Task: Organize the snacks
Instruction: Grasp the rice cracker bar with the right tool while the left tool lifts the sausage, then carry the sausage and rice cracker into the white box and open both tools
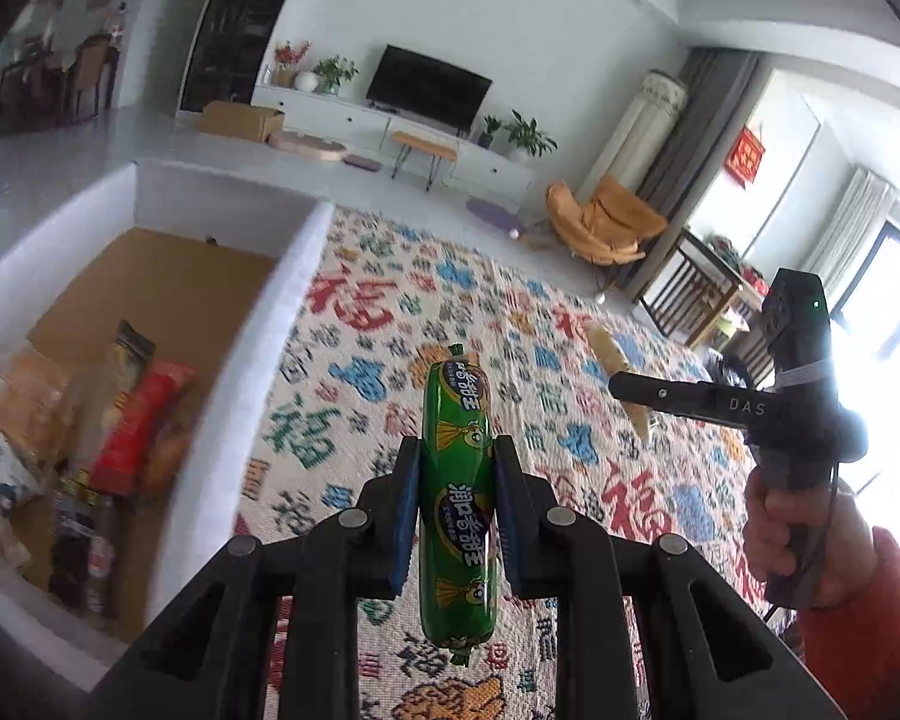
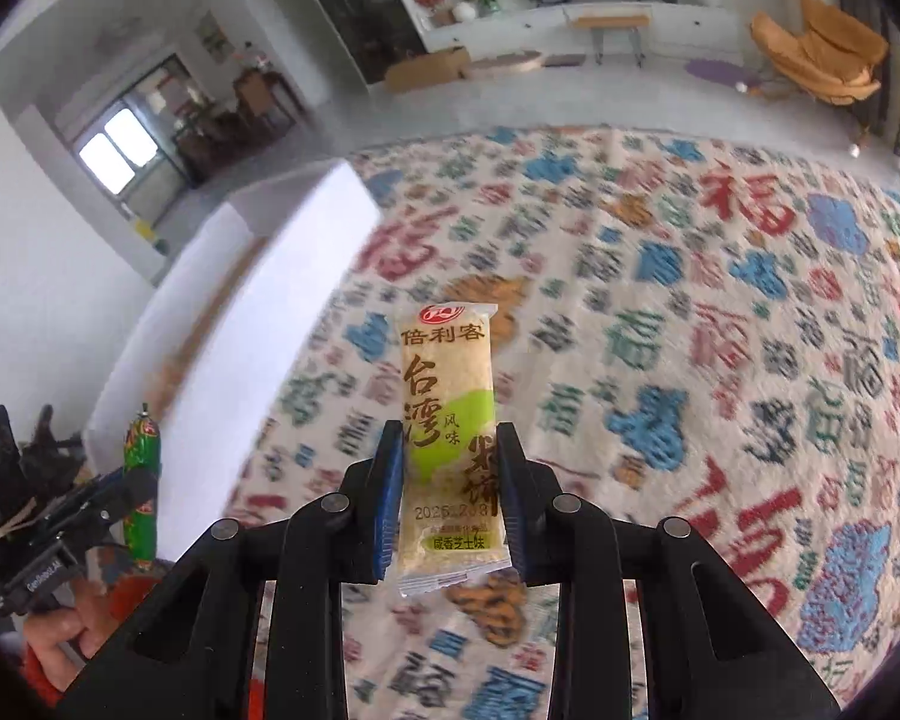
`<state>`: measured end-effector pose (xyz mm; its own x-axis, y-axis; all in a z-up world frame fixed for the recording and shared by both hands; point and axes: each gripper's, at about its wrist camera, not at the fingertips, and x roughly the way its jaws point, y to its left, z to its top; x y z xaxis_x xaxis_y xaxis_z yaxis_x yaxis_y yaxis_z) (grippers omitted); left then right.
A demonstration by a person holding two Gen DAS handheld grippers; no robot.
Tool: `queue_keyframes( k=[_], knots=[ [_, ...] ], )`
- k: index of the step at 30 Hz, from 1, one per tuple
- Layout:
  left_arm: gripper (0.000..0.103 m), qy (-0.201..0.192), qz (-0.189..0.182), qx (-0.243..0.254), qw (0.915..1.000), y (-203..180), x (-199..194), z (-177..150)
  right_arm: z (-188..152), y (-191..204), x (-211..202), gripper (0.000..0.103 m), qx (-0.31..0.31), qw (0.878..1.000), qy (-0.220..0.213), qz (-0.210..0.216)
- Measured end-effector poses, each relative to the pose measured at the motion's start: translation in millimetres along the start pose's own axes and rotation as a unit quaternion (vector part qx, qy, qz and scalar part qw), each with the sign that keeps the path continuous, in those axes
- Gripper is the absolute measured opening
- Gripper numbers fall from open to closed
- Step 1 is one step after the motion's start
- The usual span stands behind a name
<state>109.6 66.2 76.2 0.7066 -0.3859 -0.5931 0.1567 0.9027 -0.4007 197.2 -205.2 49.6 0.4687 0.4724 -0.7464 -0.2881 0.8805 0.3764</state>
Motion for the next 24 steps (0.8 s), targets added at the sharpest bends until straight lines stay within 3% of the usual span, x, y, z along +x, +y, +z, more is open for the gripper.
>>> queue_keyframes(
  k=[4,9,11,12,13,16,18,20,22,24],
  knots=[
    [0.023,-0.038,0.080,-0.005,0.9960,40,-51,33,30,93,15,0.031,-0.048,0.995,-0.014,0.083],
    [0.027,-0.039,0.205,-0.016,0.9778,100,-65,43,40,201,59,0.033,-0.108,0.984,0.007,0.143],
    [0.063,-0.028,0.230,-0.033,0.9721,123,-60,39,36,229,83,0.043,-0.116,0.981,0.028,0.156],
    [0.094,-0.030,0.240,-0.043,0.9694,132,-59,35,32,238,96,0.062,-0.114,0.979,0.042,0.165],
    [0.102,-0.039,0.247,-0.049,0.9669,138,-59,30,27,241,107,0.068,-0.111,0.978,0.055,0.169],
    [0.102,-0.048,0.259,-0.053,0.9632,144,-61,18,14,243,125,0.067,-0.106,0.979,0.078,0.154],
    [0.102,-0.051,0.276,-0.040,0.9590,139,-60,14,7,240,121,0.067,-0.121,0.979,0.070,0.145],
    [0.102,-0.048,0.318,-0.014,0.9467,131,-56,12,4,242,106,0.067,-0.152,0.980,0.029,0.125],
    [0.102,-0.052,0.354,0.010,0.9337,118,-53,14,2,245,88,0.078,-0.183,0.978,-0.021,0.102],
    [0.102,-0.050,0.373,0.005,0.9265,112,-55,11,1,250,77,0.085,-0.218,0.971,-0.053,0.079]
  ],
)
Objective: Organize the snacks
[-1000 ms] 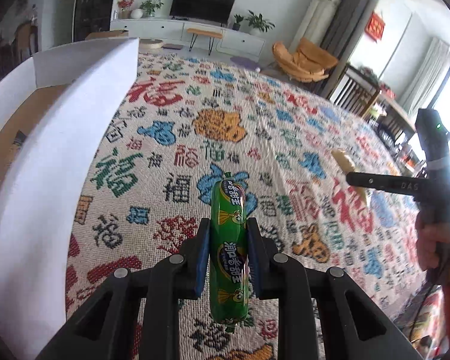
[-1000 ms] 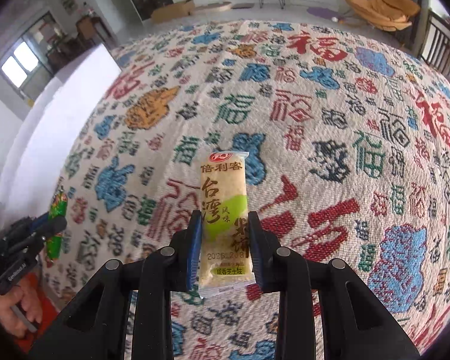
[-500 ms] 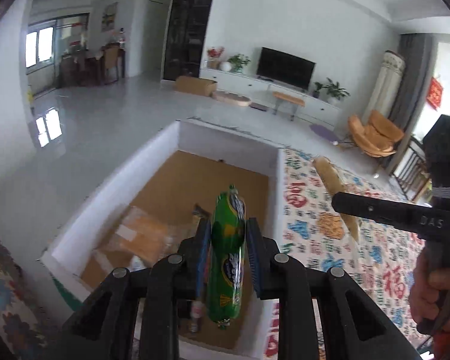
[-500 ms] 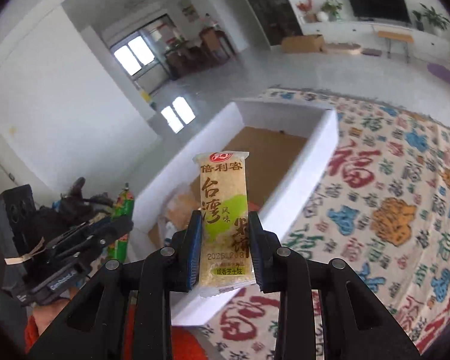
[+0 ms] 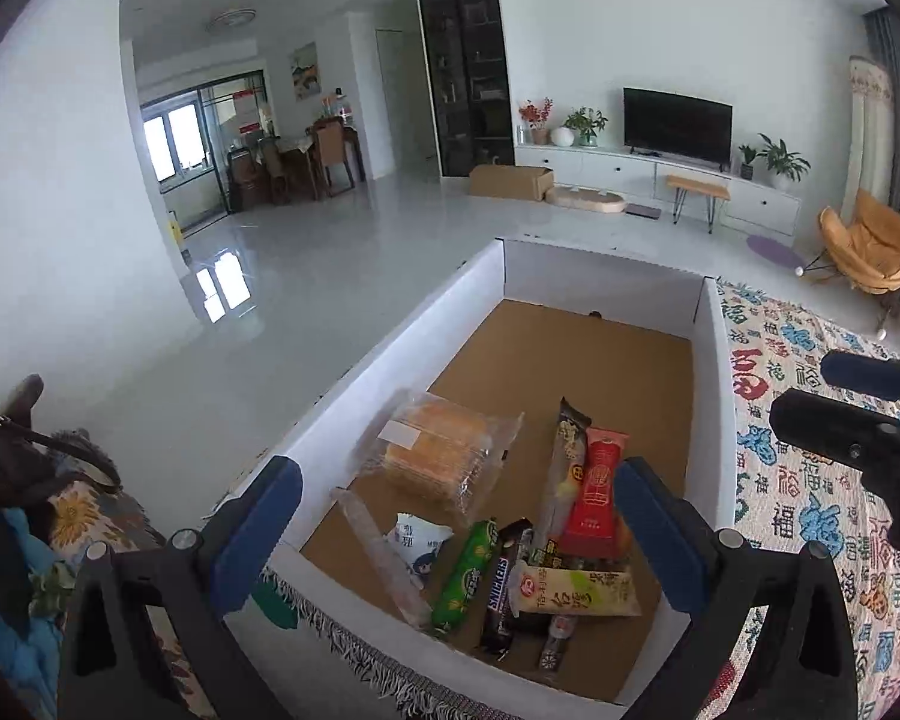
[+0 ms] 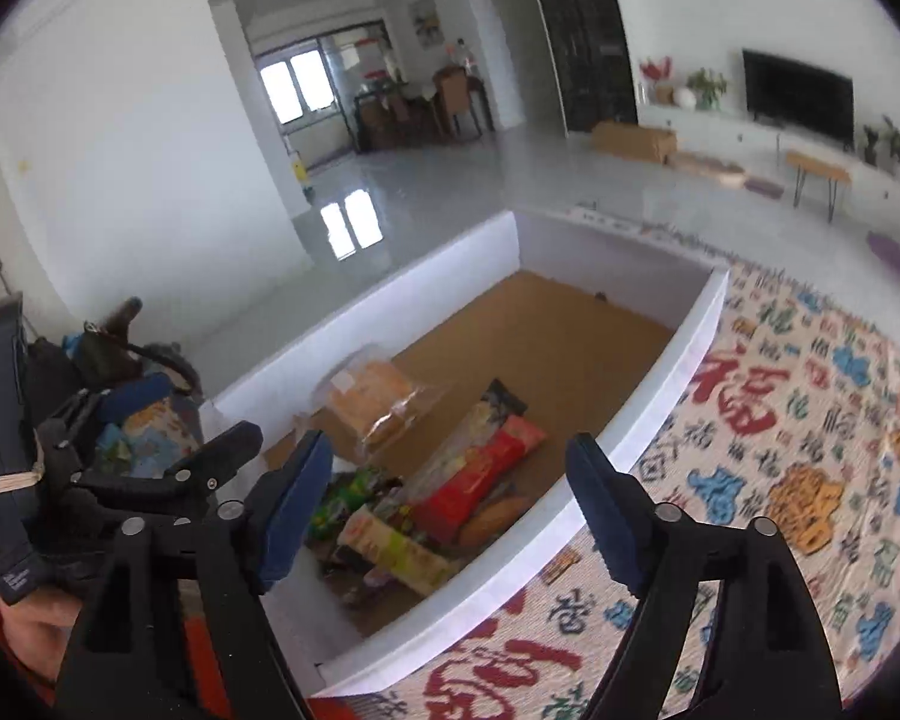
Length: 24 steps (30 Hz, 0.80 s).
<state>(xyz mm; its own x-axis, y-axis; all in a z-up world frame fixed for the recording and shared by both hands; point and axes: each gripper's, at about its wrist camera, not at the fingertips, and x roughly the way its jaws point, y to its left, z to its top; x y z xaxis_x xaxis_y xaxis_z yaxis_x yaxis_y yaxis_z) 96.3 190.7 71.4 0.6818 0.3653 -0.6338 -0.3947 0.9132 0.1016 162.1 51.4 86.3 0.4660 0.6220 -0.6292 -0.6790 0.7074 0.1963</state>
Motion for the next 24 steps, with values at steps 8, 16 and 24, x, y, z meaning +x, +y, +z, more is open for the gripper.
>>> queue_keyframes(
  k=[8,16,24],
  knots=[
    [0.102,0.022,0.028,-0.008,0.9993,11,-2,-11,5,8,7,0.085,-0.034,0.997,0.039,-0.052],
    [0.102,0.045,-0.012,-0.057,0.9973,36,2,-16,6,24,20,0.085,-0.058,0.992,0.090,-0.070],
    [0.102,0.033,-0.002,-0.046,0.9984,36,-1,-17,1,31,29,0.085,-0.067,0.989,0.105,-0.080]
  ],
)
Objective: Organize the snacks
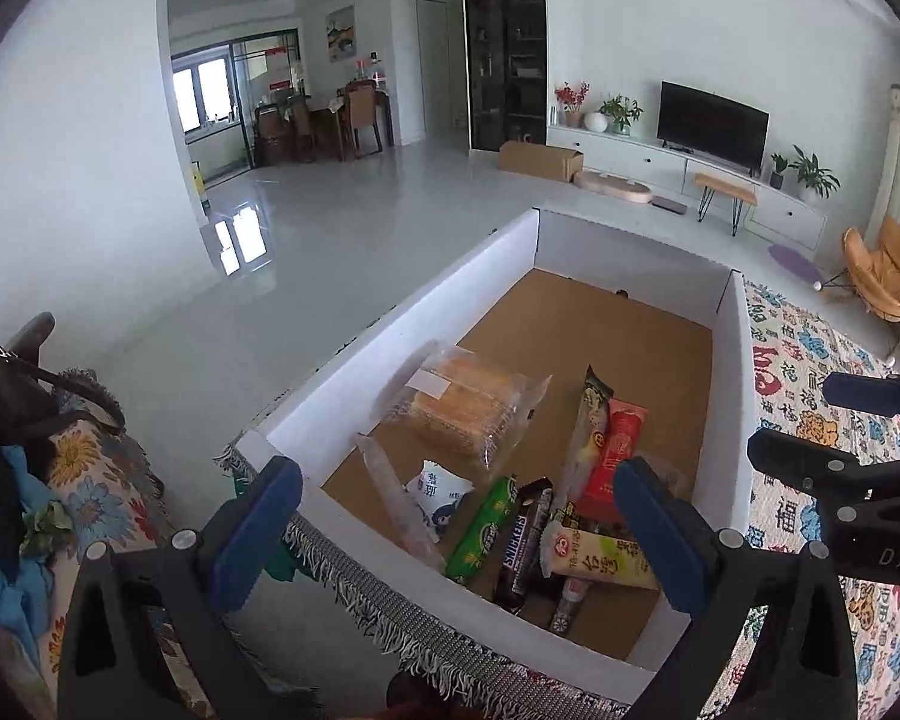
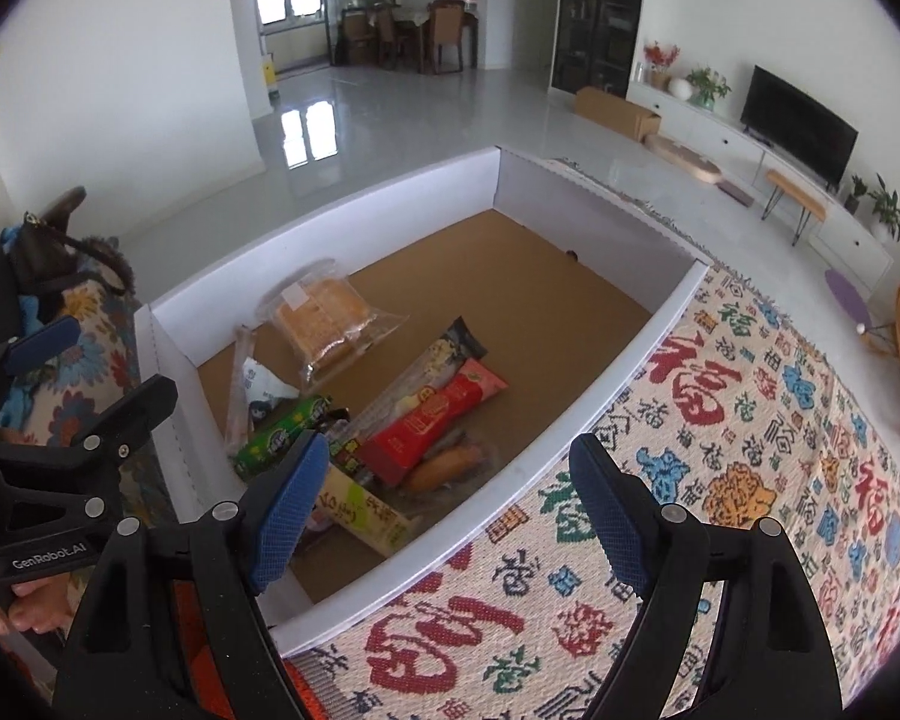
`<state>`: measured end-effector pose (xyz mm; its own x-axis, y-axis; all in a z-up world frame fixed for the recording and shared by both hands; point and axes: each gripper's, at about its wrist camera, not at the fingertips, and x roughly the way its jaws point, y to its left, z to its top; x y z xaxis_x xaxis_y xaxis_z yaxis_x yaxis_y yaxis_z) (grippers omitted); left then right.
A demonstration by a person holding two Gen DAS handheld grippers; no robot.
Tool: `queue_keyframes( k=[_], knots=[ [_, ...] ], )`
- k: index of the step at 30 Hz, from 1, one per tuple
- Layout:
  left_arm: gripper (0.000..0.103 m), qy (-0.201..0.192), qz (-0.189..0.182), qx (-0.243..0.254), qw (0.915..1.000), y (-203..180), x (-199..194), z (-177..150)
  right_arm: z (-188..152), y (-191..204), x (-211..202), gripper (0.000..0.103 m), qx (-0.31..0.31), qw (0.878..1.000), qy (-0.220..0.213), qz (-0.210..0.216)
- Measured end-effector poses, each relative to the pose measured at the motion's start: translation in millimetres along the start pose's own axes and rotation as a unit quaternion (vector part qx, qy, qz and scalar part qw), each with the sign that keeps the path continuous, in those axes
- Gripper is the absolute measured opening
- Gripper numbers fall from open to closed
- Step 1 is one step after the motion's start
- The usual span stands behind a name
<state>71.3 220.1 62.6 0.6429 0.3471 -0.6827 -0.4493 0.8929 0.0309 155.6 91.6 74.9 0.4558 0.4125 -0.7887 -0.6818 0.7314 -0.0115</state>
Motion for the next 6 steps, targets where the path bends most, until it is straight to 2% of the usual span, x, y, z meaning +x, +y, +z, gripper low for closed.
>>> queue_keyframes(
  k=[6],
  knots=[
    [0.102,0.010,-0.013,-0.010,0.9998,1.5,3.8,-2.7,0.2,1.6,1.8,0.085,0.003,1.000,0.000,-0.001]
  ],
)
